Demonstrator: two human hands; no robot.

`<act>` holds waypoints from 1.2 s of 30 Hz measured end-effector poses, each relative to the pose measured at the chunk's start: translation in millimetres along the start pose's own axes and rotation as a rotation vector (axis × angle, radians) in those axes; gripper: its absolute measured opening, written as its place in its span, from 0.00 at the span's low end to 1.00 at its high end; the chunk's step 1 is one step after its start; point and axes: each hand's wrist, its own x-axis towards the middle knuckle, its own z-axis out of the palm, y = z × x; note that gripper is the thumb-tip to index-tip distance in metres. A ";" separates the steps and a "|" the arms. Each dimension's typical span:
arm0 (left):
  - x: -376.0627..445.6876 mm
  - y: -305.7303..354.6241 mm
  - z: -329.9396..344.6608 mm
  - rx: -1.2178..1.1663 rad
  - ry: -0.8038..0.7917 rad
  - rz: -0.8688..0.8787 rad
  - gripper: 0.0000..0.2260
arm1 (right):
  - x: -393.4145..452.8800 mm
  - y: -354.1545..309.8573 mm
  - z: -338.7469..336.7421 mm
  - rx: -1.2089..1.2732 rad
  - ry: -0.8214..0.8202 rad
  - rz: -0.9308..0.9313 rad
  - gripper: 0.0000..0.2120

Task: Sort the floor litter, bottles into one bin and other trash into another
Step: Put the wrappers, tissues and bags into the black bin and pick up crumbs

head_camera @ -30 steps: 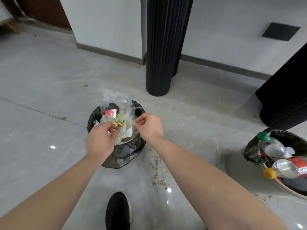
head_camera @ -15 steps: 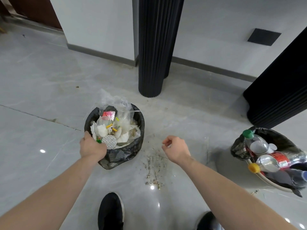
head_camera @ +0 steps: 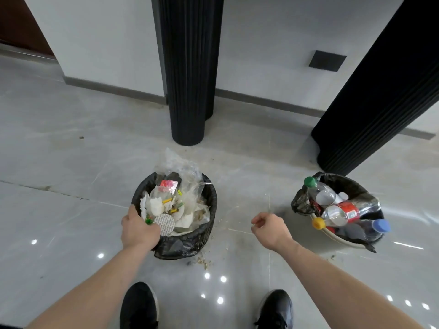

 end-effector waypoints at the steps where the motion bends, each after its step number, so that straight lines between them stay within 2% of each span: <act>1: -4.4 0.9 0.9 0.000 -0.009 0.001 0.34 | -5.2 9.6 -1.7 0.081 0.000 0.063 0.04; 4: -17.1 0.6 4.4 0.001 -0.029 -0.024 0.35 | -23.8 41.3 -11.5 0.352 0.050 0.292 0.08; 7: -27.1 -2.9 8.6 0.005 -0.045 -0.055 0.35 | -37.4 75.3 -29.1 0.653 0.150 0.499 0.23; 9: -32.8 -4.8 10.5 0.012 -0.050 -0.064 0.36 | -42.3 93.5 -41.7 0.855 0.211 0.567 0.31; 12: -38.8 -8.7 14.9 0.000 -0.081 -0.090 0.37 | -45.1 102.7 -61.8 1.109 0.283 0.615 0.32; 16: -46.5 -11.0 21.3 -0.023 -0.112 -0.114 0.39 | -34.7 104.1 -77.2 1.299 0.299 0.657 0.27; 20: -53.5 -6.6 28.4 -0.074 -0.186 -0.133 0.42 | -22.2 108.5 -80.7 1.398 0.272 0.612 0.17; 24: -58.7 3.7 36.8 -0.195 -0.286 -0.172 0.45 | -16.3 104.0 -86.7 1.417 0.274 0.585 0.16; 28: -59.1 8.2 45.8 -0.220 -0.330 -0.165 0.40 | -25.7 104.1 -85.6 1.337 0.300 0.630 0.13; 36: -65.2 22.0 60.2 -0.251 -0.351 -0.187 0.44 | -65.0 115.2 -68.1 1.098 0.246 0.655 0.09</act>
